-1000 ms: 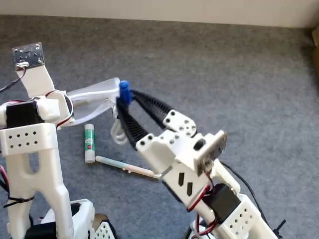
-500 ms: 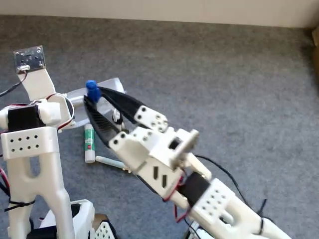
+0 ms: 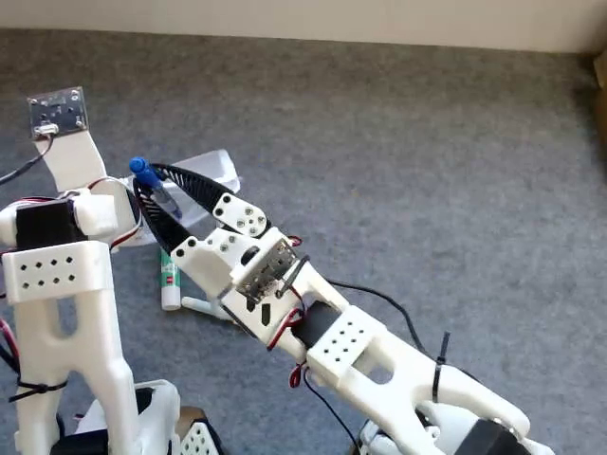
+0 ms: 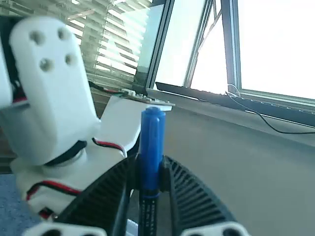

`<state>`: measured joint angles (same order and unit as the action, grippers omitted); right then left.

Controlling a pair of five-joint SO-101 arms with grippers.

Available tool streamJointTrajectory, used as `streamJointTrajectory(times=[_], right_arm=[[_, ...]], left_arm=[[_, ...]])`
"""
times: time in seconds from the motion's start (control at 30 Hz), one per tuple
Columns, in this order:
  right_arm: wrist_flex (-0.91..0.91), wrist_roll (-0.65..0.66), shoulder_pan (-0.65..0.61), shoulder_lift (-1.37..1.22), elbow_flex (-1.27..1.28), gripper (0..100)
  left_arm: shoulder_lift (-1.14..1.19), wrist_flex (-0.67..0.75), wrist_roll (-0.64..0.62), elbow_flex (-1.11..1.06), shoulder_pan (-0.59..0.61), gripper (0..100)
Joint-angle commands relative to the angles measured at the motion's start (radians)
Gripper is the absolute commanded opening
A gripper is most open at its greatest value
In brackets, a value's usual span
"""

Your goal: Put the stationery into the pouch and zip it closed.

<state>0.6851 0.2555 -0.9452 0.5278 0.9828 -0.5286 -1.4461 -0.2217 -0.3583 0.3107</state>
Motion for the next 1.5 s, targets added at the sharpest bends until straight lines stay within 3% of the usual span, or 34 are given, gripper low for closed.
streamJointTrajectory(times=[0.0,0.33,0.57,0.9,1.03,1.2,1.47], right_arm=[[0.039,0.018,-0.008,0.012,-0.013,0.7],[0.035,0.015,0.027,0.001,0.062,2.0],[0.035,0.014,0.036,0.012,0.099,19.0],[0.002,0.015,0.042,0.074,0.14,19.0],[-0.186,0.014,0.044,0.219,0.143,19.0],[-0.565,0.014,0.044,0.383,0.11,19.0],[-0.989,-0.023,0.082,0.404,0.038,19.0]], left_arm=[[-0.016,0.012,-0.005,-0.004,-0.012,1],[-0.016,0.012,-0.005,-0.005,-0.012,1],[-0.016,0.012,-0.005,-0.005,-0.012,1],[-0.016,0.012,-0.005,-0.005,-0.012,1],[-0.016,0.012,-0.005,-0.005,0.004,1],[-0.025,0.005,-0.006,0.007,0.073,1],[-0.139,0.028,-0.006,-0.056,0.081,1]])
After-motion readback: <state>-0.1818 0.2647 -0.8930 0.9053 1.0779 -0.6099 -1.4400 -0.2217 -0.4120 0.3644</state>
